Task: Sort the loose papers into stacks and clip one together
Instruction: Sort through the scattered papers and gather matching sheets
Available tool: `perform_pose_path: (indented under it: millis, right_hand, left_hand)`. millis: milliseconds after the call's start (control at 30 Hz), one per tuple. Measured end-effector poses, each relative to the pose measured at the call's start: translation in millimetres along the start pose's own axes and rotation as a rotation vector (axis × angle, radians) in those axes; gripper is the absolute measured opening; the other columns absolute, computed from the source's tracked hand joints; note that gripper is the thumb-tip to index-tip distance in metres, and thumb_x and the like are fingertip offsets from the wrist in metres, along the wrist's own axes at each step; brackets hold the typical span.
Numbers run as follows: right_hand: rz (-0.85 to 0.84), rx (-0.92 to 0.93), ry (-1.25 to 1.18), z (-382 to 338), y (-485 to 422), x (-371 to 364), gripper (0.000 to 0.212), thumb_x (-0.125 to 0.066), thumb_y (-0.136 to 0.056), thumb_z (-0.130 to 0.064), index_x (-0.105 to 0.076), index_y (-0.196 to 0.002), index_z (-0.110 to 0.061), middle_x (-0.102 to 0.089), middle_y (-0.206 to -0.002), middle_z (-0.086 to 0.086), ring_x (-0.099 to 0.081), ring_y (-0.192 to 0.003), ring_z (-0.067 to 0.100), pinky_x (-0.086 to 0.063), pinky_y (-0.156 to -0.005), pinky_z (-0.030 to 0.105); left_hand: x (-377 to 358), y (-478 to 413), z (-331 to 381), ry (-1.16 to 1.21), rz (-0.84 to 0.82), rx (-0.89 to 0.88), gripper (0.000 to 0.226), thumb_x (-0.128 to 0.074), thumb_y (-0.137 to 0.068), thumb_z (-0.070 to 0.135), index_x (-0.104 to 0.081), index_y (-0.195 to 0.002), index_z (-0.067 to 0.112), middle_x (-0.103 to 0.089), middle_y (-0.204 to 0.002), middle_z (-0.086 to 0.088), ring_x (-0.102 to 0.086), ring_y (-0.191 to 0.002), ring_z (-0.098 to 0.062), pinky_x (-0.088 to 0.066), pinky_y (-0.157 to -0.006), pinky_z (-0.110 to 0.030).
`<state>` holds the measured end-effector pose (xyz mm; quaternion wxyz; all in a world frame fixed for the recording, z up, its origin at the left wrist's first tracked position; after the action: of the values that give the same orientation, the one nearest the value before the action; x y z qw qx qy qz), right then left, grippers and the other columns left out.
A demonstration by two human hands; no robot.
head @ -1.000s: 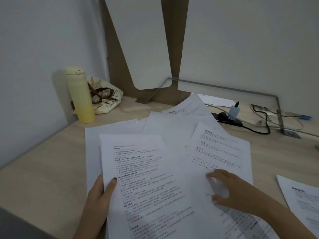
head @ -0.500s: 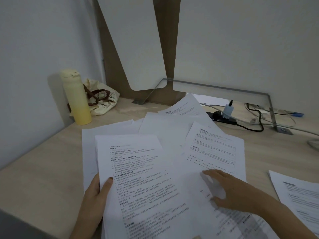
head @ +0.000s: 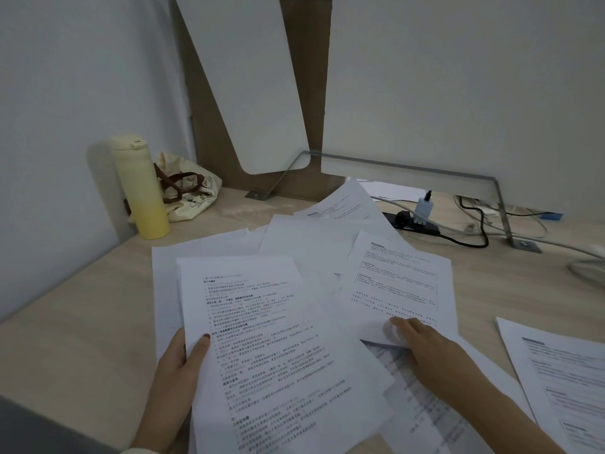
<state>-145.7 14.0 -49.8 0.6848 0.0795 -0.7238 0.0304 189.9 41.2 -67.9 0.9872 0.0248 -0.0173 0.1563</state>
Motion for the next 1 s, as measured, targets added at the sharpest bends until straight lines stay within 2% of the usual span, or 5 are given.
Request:
perform_pose_path:
  millis: [300, 500, 633, 767, 1000]
  right_hand:
    - [0.336, -0.304, -0.493, 39.2, 15.4, 32.0, 0.033, -0.029, -0.098, -0.01, -0.05, -0.125, -0.014, -0.052, -0.065, -0.003, -0.05, -0.058, 0.013, -0.036, -0.051, 0.026]
    - [0.423, 0.096, -0.664, -26.9, 27.5, 67.6, 0.046, -0.043, -0.095, -0.009, -0.048, -0.113, -0.051, -0.065, -0.1, -0.029, -0.057, -0.093, -0.017, -0.042, -0.073, -0.004]
    - [0.302, 0.357, -0.572, -70.2, 26.6, 45.9, 0.058, -0.045, -0.09, -0.013, -0.047, -0.111, -0.067, -0.051, -0.118, -0.045, -0.046, -0.115, -0.021, -0.034, -0.098, 0.001]
    - [0.118, 0.417, -0.623, -92.5, 20.8, 9.3, 0.037, -0.046, -0.092, -0.033, -0.054, -0.103, -0.068, -0.053, -0.125, -0.034, -0.047, -0.117, -0.016, -0.037, -0.102, 0.009]
    - [-0.311, 0.42, -0.657, -99.2, 21.0, -9.1, 0.059, -0.05, -0.088, -0.012, -0.053, -0.091, -0.071, -0.038, -0.131, -0.038, -0.03, -0.124, -0.022, -0.021, -0.098, -0.003]
  left_hand:
    - [1.0, -6.3, -5.0, -0.035, -0.023, -0.038, 0.035, -0.047, -0.093, 0.014, -0.048, -0.127, 0.022, -0.06, -0.12, 0.002, -0.055, -0.113, -0.02, -0.044, -0.094, -0.039]
    - [-4.2, -6.8, -1.1, -0.114, -0.073, -0.077, 0.053, -0.047, -0.093, 0.01, -0.033, -0.128, 0.047, -0.039, -0.143, 0.009, -0.037, -0.13, -0.011, -0.029, -0.11, -0.036]
    - [-4.8, 1.1, 6.4, -0.072, -0.05, -0.026, 0.024, -0.041, -0.096, 0.016, -0.059, -0.111, 0.022, -0.056, -0.125, 0.0, -0.05, -0.12, -0.014, -0.037, -0.09, -0.016]
    - [-11.6, 7.7, 7.1, 0.151, -0.082, 0.152, 0.049, -0.029, -0.096, 0.042, -0.068, -0.103, 0.013, -0.073, -0.098, -0.002, -0.07, -0.074, -0.006, -0.049, -0.05, -0.01]
    - [-2.2, -3.0, -1.4, -0.087, -0.032, 0.028, 0.016, -0.053, -0.091, 0.021, -0.065, -0.086, 0.012, -0.072, -0.085, -0.001, -0.066, -0.087, -0.023, -0.05, -0.08, -0.032]
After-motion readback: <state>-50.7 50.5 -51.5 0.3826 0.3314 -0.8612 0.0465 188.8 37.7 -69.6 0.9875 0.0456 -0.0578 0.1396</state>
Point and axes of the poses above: each hand's wrist, its own y-axis away from the middle knuckle, its own x-axis out of the back of the hand, z = x × y, the point moved 7 cm from there along -y, towards the middle knuckle
